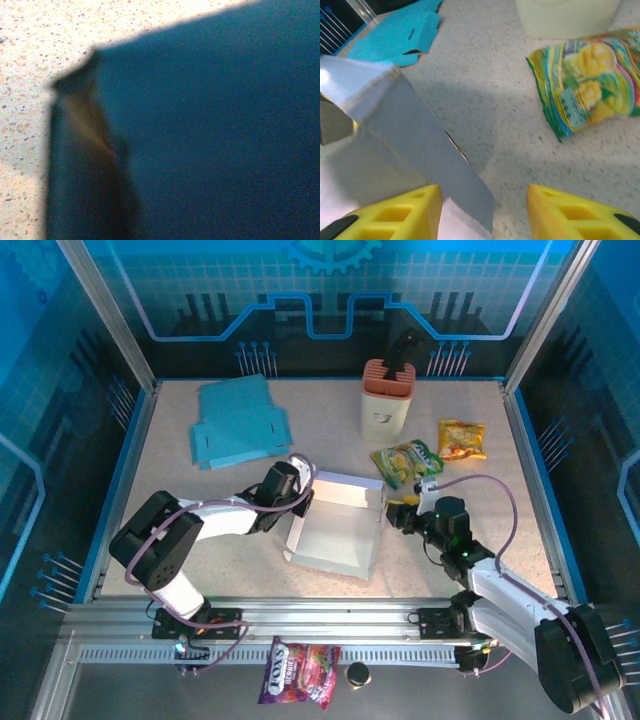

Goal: Fold the paper box

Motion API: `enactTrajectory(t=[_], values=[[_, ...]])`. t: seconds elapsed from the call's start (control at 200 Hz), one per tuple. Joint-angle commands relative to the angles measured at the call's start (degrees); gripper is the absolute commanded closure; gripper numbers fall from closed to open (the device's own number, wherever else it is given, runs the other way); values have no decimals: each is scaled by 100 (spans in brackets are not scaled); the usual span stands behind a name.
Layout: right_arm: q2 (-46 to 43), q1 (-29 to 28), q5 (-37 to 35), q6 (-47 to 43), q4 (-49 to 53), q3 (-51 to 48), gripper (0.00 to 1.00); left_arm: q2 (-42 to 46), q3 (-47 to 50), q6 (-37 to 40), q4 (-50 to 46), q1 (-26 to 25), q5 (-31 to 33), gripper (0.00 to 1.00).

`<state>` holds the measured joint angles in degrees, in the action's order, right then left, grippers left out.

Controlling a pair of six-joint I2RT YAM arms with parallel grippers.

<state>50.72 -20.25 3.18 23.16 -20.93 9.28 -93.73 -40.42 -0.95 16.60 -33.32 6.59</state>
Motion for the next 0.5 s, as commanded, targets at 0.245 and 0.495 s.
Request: enactTrajectory(t=[0.245, 0.495], values=[[-388, -144, -630, 177, 87, -221, 49, -189, -35, 136, -518, 55, -10, 100], [303, -180, -244, 22, -412, 5, 53, -219, -77, 143, -579, 56, -15, 100]])
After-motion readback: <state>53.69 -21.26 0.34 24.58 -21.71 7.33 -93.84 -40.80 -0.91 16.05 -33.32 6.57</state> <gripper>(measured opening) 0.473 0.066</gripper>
